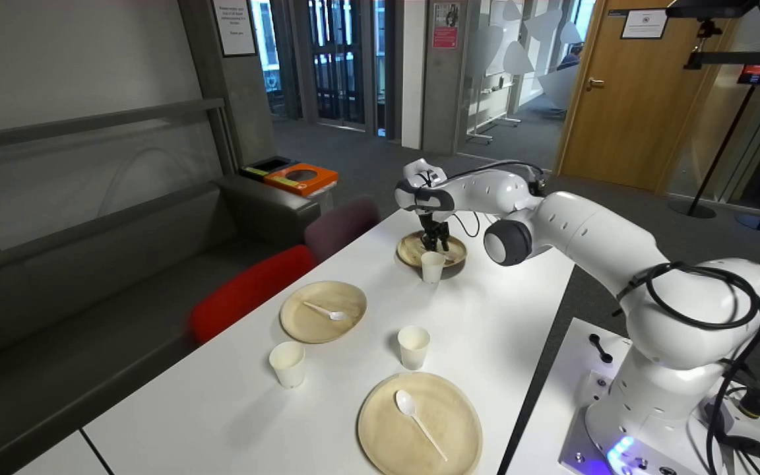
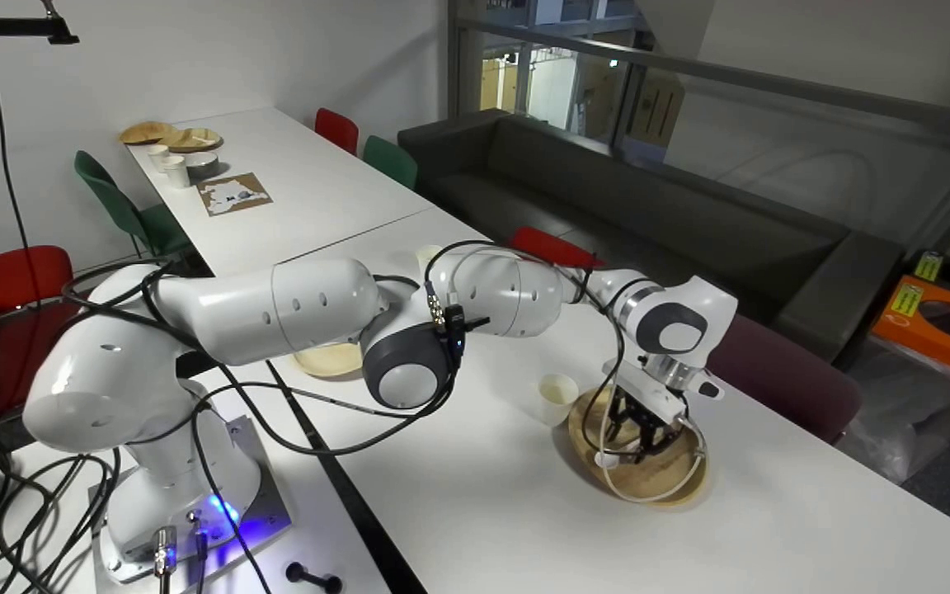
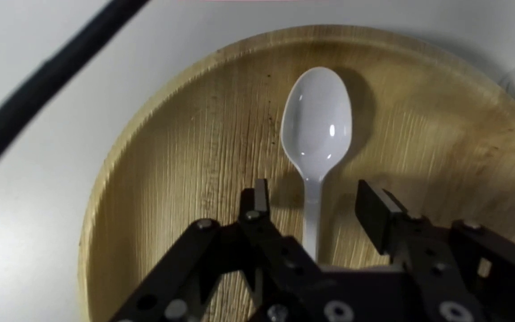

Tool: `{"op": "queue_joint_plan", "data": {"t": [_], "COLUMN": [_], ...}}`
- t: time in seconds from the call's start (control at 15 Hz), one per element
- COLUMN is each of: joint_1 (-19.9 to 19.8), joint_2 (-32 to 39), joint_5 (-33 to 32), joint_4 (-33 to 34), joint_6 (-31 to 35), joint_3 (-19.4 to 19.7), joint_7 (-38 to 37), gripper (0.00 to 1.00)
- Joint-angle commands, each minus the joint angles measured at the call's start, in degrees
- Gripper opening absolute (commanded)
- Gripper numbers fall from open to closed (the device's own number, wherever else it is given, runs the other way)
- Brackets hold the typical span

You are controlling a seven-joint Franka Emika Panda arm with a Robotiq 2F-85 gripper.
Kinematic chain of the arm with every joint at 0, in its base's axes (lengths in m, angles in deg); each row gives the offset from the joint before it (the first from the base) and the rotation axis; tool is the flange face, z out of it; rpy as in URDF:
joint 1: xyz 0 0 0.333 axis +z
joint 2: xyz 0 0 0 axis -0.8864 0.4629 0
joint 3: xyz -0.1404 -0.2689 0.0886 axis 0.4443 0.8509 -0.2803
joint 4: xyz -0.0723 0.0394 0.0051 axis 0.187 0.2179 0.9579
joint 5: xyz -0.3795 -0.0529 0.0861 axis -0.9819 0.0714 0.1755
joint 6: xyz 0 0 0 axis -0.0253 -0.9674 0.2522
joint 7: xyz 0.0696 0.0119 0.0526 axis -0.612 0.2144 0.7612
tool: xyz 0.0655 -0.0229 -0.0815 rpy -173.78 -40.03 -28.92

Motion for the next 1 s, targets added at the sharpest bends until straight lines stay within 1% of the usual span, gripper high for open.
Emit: {"op": "queue_joint_plan", "data": {"t": [0.0,0.07,0.33,0.47,0.53,0.6,0.67,0.87,0.93], "joint_1": [-0.59,-0.04,-0.74,-1.12,-1.23,-1.35,-1.43,-1.60,-1.65], "joint_2": [1.95,-1.78,-2.42,-2.82,-2.97,-3.08,-3.15,-3.26,-3.26], "joint_5": [-0.87,-0.27,0.34,0.55,0.58,0.66,0.71,0.94,0.99], "joint_4": [4.65,-2.26,-1.74,-1.66,-1.66,-1.70,-1.76,-1.99,-2.03], "joint_6": [-3.25,-0.33,-0.63,-0.70,-0.69,-0.71,-0.72,-0.85,-0.85], "joint_3": [-0.10,0.60,0.32,0.19,0.18,0.12,0.09,0.00,-0.01], "joint_7": [-0.89,-1.07,-1.24,-1.38,-1.38,-1.44,-1.57,-1.91,-1.96], "gripper": [0.76,0.78,0.72,0.72,0.71,0.63,0.46,0.25,0.16]}}
